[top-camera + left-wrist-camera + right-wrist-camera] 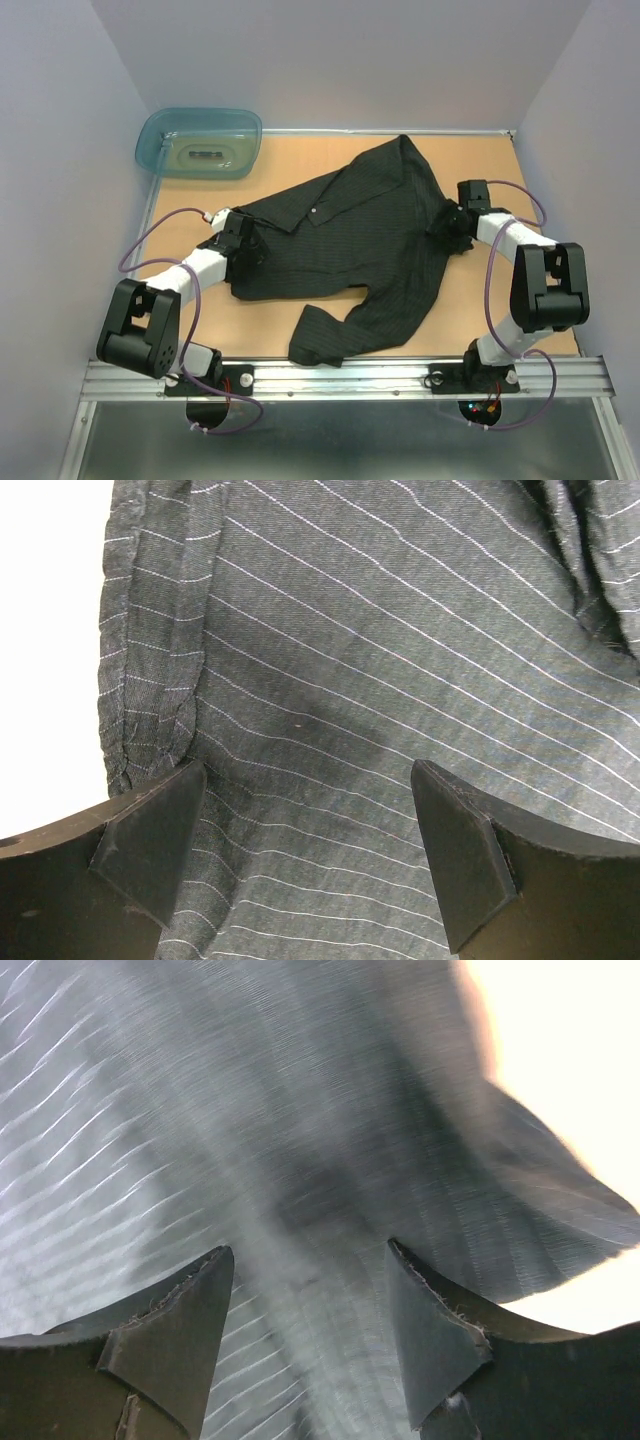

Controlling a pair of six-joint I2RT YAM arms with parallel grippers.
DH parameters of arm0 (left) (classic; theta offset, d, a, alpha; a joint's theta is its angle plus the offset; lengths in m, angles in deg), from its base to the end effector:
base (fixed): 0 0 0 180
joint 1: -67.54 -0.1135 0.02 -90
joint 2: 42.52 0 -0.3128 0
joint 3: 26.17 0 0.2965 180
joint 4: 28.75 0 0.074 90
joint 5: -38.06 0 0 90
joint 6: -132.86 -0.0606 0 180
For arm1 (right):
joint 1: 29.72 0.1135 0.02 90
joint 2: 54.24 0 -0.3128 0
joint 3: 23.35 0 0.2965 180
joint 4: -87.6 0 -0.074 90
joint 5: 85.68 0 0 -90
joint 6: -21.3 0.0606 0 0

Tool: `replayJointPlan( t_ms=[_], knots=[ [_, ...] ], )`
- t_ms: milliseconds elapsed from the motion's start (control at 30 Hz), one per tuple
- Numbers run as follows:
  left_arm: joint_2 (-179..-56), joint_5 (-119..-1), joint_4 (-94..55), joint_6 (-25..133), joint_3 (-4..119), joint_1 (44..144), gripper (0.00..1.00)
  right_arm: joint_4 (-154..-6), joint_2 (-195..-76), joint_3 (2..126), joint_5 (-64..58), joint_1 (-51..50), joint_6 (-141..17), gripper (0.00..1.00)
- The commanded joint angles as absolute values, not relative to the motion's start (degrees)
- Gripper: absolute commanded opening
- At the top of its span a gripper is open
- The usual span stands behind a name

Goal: Fold and stack the long sleeve shirts
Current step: Flatten the shirt out

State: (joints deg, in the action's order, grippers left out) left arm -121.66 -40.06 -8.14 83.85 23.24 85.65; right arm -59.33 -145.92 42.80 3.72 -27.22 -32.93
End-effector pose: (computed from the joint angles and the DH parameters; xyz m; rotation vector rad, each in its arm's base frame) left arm 0.2925 -0.0825 0.1710 -0.5722 2.3671 -0.2125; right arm 0.3665 0.0166 0.1835 0.7451 2.5073 0.2539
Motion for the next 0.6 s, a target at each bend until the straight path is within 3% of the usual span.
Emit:
replayJointPlan(
  t_ms=[0, 400, 567],
  knots=[
    [-123.03, -43.76, -8.72, 84.70, 23.22, 85.47, 0.96, -64.19, -148.01, 40.97, 3.97, -33.14, -29.15, 0.67],
    [-120.04, -42.89, -7.58, 85.05, 21.45, 84.76, 0.96, -65.34, -155.05, 49.13, 12.58, -39.74, -26.68, 0.69],
    [-115.84, -42.98, -6.00, 86.98, 23.03, 84.68, 0.96, -65.16, -151.11, 52.22, 13.29, -39.57, -33.26, 0.78]
  ],
)
